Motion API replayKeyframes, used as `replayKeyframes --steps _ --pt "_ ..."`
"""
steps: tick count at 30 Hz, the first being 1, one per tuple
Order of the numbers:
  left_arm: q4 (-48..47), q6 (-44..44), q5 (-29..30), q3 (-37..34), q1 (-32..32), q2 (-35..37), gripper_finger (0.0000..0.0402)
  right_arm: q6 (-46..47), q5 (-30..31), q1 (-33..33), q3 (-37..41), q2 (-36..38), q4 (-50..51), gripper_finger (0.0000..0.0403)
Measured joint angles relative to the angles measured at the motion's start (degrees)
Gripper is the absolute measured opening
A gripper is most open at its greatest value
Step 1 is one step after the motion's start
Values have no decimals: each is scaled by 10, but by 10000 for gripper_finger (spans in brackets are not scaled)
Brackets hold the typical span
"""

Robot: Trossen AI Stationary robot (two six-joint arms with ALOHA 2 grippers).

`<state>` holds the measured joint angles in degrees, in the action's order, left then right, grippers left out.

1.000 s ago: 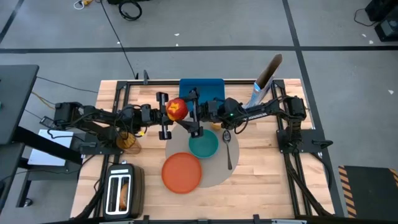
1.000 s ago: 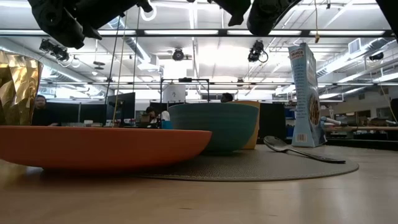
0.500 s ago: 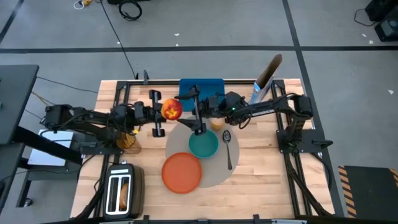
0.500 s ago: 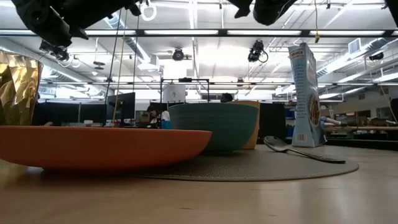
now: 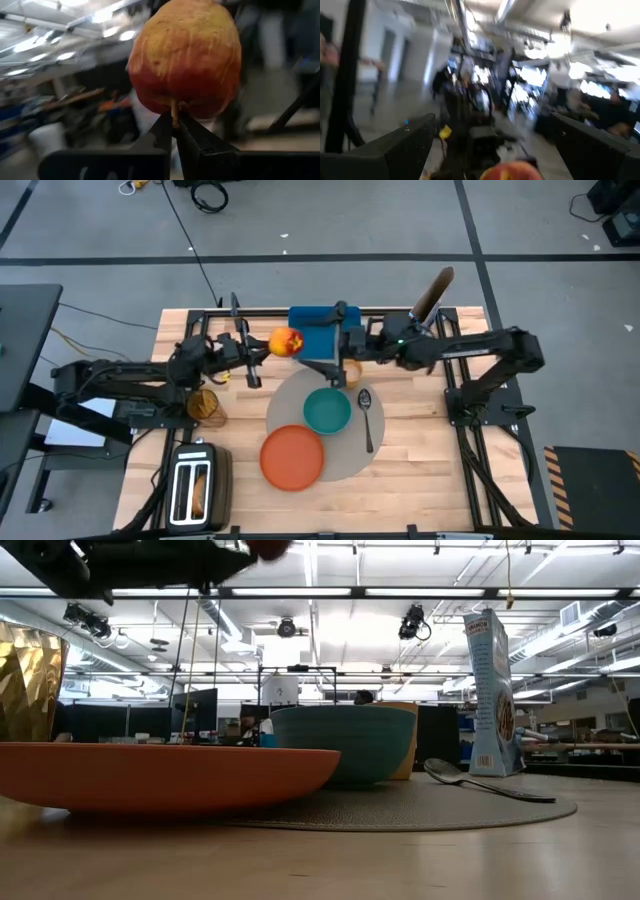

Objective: Arrange a breakfast setting
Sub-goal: Put the red apple on the top left of the gray table mat

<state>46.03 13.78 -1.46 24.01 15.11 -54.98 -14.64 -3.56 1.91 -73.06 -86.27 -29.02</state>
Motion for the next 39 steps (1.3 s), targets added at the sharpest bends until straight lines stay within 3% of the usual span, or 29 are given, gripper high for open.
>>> replayKeyframes --steps 4,9,16,20,30,39 --pt "-101 64 65 0 12 8 19 -28 72 -13 0 49 119 394" --pt "-181 109 99 0 10 8 19 -25 148 -29 0 87 244 394" --pt "-291 109 114 0 2 6 19 22 214 -54 0 96 373 394" --pt "-349 107 161 5 -22 6 19 46 239 -66 0 84 415 394" --pt "-598 104 242 115 -86 4 19 33 296 -86 0 54 470 394" --pt "-786 96 252 257 -119 -123 19 35 350 -102 0 57 598 389"
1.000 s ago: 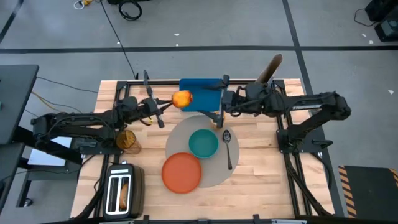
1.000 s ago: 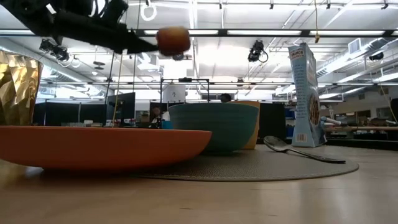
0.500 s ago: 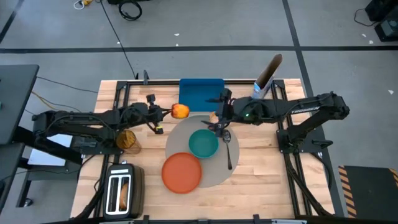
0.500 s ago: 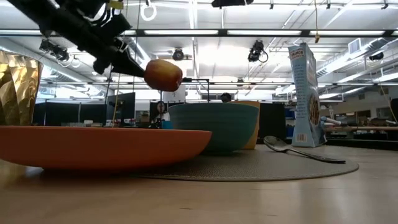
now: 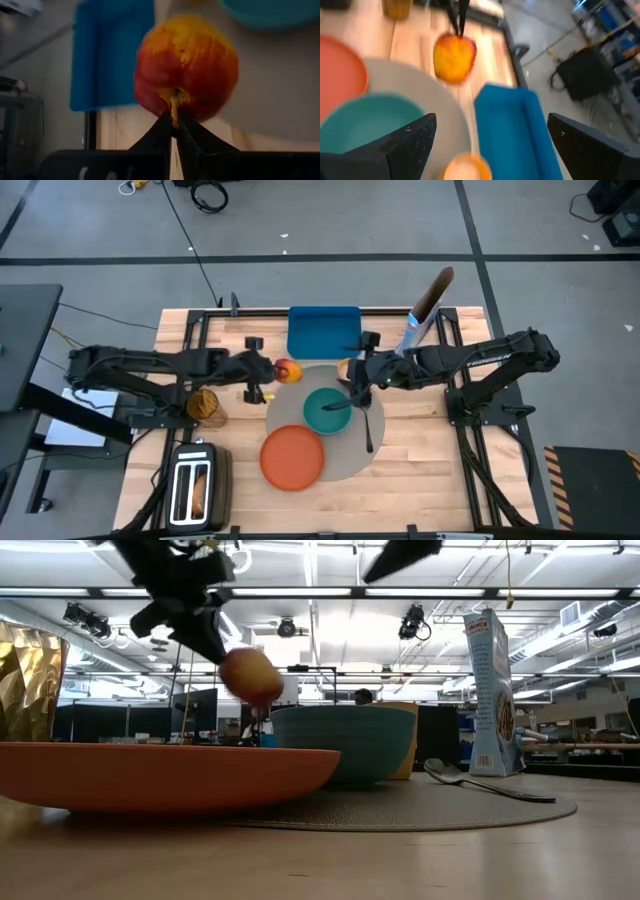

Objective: Arrange a breakfast setting
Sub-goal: Put the red apple on the top left of the gray table mat

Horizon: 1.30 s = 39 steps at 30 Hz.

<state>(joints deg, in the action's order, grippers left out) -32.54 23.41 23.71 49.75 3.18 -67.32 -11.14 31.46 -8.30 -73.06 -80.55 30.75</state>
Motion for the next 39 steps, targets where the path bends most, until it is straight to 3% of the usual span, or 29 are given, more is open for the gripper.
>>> replayKeyframes --steps 10,18,30,39 --pt "-167 6 0 163 1 -180 19 146 0 -25 0 1 192 373" --pt "-189 19 -4 198 0 -282 19 216 0 -68 52 2 213 372" --pt "-177 13 -6 201 -19 -302 25 277 2 -92 133 2 177 372" --pt "-174 13 -6 201 -28 -302 86 282 -10 -92 136 2 168 372"
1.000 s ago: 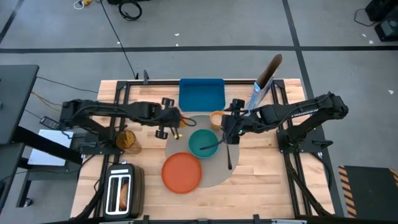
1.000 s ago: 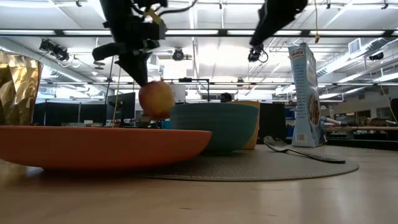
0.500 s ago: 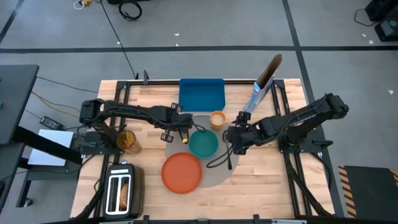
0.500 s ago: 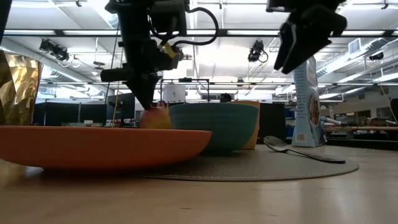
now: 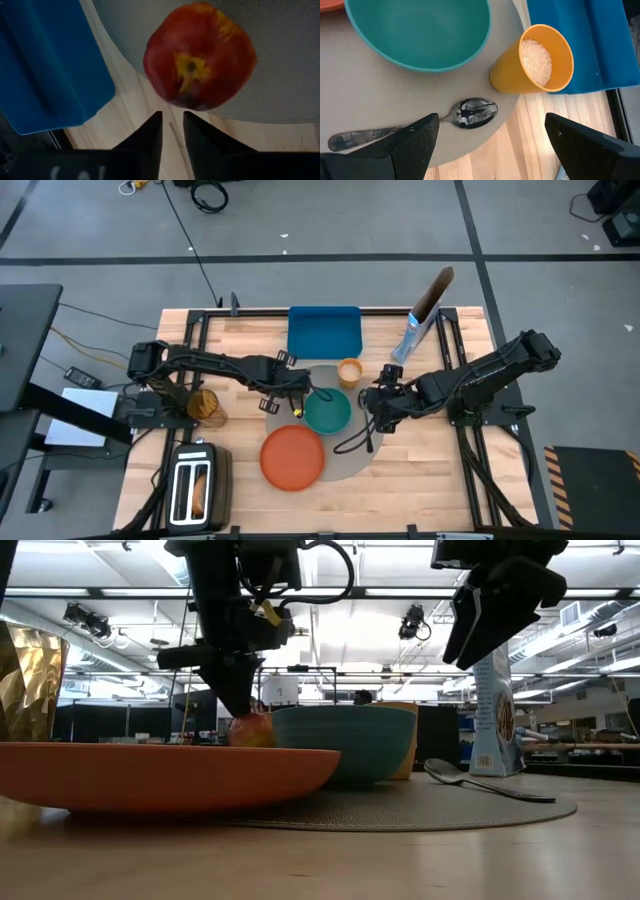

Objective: Arrange a breakfast setting
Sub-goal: Put the red apple on the top left of the gray table mat, then put the bagel on the orange plate

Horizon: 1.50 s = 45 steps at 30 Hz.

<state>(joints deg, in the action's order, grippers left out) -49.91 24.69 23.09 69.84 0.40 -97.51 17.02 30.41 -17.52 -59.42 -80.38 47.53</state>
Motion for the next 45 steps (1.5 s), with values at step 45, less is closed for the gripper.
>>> replayKeyframes --steps 45 --pt "-381 -751 -264 115 -229 220 137 -35 -46 -20 -4 1 -120 372"
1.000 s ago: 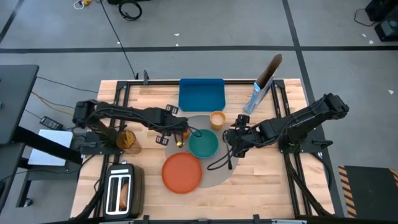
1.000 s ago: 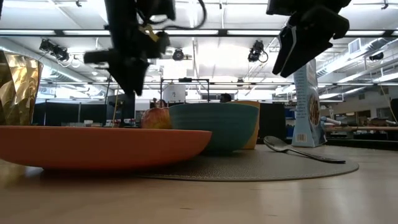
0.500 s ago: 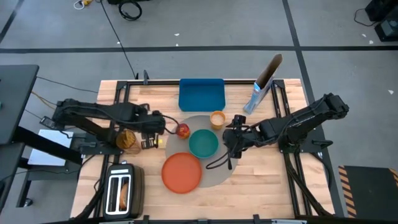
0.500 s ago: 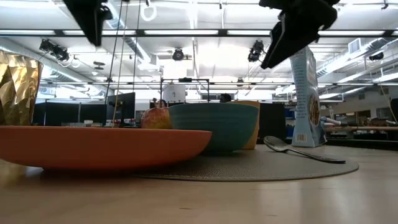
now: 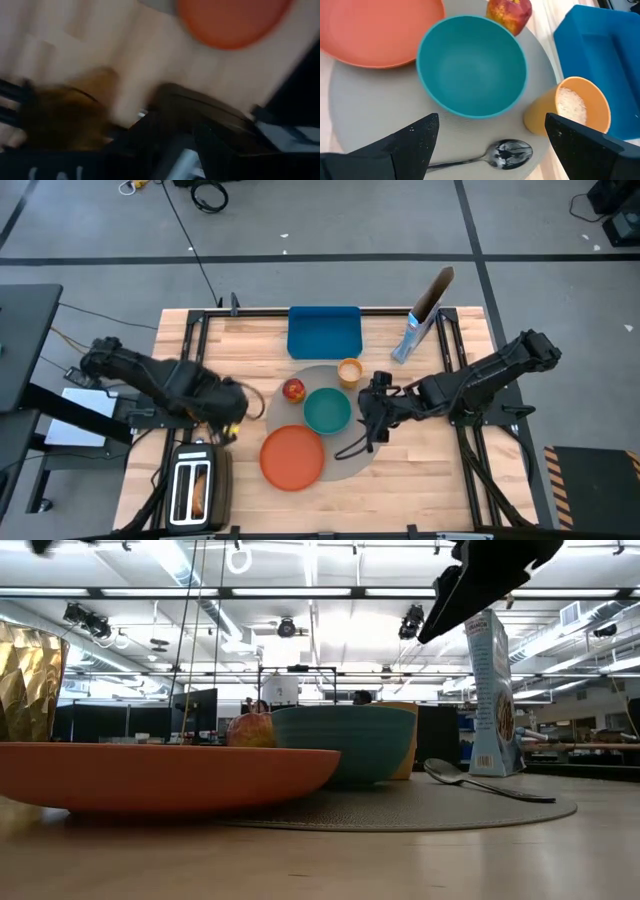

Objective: Arrange a breakfast setting
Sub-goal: Put the bagel on the orange plate

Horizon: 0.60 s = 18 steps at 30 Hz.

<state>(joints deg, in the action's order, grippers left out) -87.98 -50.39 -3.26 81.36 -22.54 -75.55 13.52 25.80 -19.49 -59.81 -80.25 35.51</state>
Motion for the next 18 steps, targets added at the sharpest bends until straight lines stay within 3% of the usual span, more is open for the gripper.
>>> replayKeyframes --steps 6,12,18 --pt "93 -235 -17 0 -129 -2 137 4 13 -19 0 0 -13 372" --pt "118 -490 -18 0 -260 -18 137 3 16 -33 0 0 -38 372" --pt "154 -639 -17 0 -337 -58 137 -1 15 -56 0 -2 -57 372"
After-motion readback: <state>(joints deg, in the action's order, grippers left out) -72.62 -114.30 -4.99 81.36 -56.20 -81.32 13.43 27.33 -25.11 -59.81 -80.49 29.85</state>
